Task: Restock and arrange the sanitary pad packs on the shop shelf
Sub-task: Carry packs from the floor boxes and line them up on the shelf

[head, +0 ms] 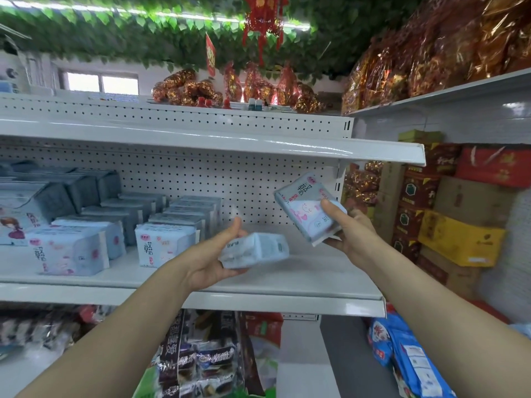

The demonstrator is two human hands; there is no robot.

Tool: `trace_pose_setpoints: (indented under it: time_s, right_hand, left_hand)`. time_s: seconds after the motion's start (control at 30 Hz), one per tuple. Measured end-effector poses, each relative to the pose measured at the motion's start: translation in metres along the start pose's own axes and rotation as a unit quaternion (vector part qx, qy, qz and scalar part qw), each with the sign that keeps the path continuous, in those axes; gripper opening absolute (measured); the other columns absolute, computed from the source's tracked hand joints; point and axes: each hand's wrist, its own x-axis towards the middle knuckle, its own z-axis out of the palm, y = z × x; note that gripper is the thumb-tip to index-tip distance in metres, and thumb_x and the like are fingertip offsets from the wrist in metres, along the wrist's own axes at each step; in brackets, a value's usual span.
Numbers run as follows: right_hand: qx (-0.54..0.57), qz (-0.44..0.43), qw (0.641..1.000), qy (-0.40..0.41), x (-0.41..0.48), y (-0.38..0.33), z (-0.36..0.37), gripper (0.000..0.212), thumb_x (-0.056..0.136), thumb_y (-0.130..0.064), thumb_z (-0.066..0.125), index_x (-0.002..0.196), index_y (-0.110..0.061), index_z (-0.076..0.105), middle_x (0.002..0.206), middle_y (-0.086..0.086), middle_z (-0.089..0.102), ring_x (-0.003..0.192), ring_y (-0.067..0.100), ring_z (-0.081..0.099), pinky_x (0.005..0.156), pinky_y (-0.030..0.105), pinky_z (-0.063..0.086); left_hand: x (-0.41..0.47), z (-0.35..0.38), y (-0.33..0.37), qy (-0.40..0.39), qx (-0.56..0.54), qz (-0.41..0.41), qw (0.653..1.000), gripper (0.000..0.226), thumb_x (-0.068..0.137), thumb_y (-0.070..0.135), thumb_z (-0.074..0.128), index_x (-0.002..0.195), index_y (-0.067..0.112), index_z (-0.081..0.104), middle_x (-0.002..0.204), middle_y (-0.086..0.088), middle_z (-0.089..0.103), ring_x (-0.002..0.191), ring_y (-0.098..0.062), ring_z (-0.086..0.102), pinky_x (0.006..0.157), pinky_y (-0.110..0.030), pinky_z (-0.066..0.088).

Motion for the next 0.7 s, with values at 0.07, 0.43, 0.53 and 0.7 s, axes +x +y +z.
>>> trace_pose_setpoints:
  time_s: [0.07,0.43,0.53,0.7]
  right_hand:
    - [-0.002,0.001,1.0,-0.001,0.0,0.001,0.001,0.041,0.083,-0.035,0.081,0.109,-0.018,0.054,0.115,0.009,0.072,0.105,0.025,0.07,0.073,0.039,0.06]
    - [-0.005,0.004,1.0,-0.007,0.006,0.01,0.002,0.036,0.084,-0.033,0.08,0.103,-0.018,0.053,0.109,0.009,0.073,0.101,0.025,0.071,0.079,0.042,0.061]
    - [-0.008,0.005,1.0,-0.01,0.007,0.012,0.001,0.033,0.086,-0.032,0.078,0.098,-0.017,0.052,0.1,0.006,0.074,0.093,0.022,0.071,0.075,0.039,0.06]
    - [-0.021,0.013,0.999,-0.023,0.014,0.018,-0.002,0.052,0.082,-0.037,0.081,0.123,-0.01,0.059,0.105,0.006,0.077,0.099,0.023,0.073,0.074,0.037,0.061]
  left_hand:
    - [0.004,-0.002,-0.003,0.012,0.04,-0.002,0.999,0.036,0.086,0.05,0.066,0.092,0.015,0.066,0.108,-0.013,0.071,0.102,-0.026,0.068,0.09,-0.042,0.056]
    - [0.012,-0.011,-0.003,0.035,0.304,0.042,0.951,0.091,0.079,0.003,0.082,0.153,0.027,0.034,0.135,0.002,0.055,0.114,-0.008,0.058,0.095,-0.024,0.046]
    - [0.016,-0.015,0.003,0.011,0.352,0.021,0.936,0.091,0.079,0.006,0.083,0.153,0.026,0.034,0.141,0.002,0.051,0.125,-0.015,0.053,0.107,-0.03,0.041]
    - [0.031,-0.015,0.017,-0.041,0.413,-0.006,0.91,0.077,0.079,0.005,0.082,0.146,0.018,0.045,0.138,0.003,0.058,0.124,-0.014,0.057,0.115,-0.038,0.038]
